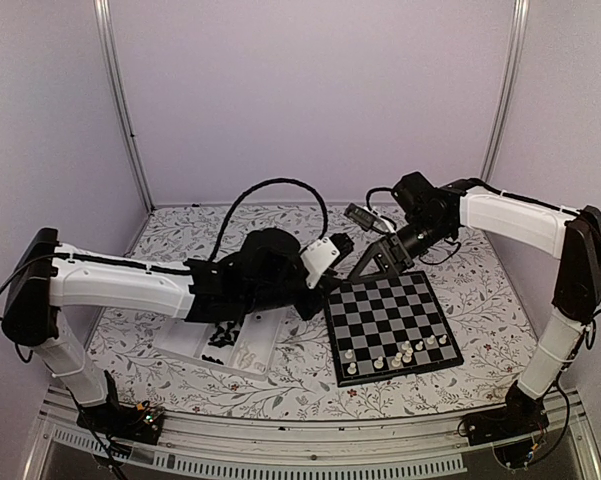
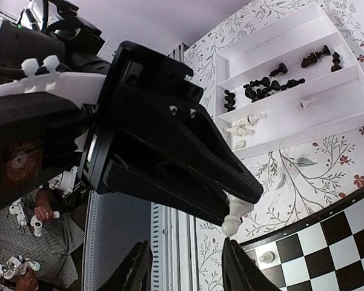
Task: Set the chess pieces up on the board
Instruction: Place the chess piece on the chessboard.
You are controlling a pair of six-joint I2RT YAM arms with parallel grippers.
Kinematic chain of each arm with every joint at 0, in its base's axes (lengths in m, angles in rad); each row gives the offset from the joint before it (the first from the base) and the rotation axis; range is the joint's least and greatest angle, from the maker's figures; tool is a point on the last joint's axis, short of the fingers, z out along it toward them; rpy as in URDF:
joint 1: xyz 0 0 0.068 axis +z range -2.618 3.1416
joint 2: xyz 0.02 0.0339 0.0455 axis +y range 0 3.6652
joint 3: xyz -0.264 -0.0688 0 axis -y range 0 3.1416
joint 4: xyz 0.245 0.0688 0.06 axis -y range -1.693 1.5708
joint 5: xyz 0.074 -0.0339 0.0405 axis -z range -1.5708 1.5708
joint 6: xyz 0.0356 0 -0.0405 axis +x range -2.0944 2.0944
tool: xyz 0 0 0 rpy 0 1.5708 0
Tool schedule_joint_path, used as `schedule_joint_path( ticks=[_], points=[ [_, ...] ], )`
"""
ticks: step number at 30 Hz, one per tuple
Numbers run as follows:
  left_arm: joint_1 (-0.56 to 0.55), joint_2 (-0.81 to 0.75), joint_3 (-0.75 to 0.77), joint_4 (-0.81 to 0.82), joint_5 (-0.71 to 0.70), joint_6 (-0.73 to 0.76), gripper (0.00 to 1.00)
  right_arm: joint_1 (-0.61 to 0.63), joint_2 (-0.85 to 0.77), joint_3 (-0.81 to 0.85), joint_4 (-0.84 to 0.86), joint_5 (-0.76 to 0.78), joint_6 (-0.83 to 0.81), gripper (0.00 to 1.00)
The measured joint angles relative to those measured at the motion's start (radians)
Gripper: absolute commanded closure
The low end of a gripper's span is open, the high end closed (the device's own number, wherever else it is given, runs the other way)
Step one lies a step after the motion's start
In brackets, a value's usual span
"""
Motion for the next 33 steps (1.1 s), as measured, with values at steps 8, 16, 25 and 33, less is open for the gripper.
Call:
schedule_joint_path(
  ticks=[8,16,25,33],
  points=[
    [-0.013,0.024,0.049,0.003,0.005,0.005,0.99,0.002,0.023,0.011,0.006,0.019,0.028,0.64],
    [-0.015,0.047,0.082,-0.024,-0.003,0.008,0.99,-0.002,0.037,0.015,-0.002,0.029,0.03,0.79],
    [-0.015,0.05,0.089,-0.028,0.001,0.023,1.0,-0.002,0.037,0.015,-0.002,0.029,0.032,0.63],
    [-0.015,0.05,0.089,-0.021,0.001,0.031,1.0,-0.014,0.037,0.019,-0.003,0.017,0.033,0.64]
  ],
)
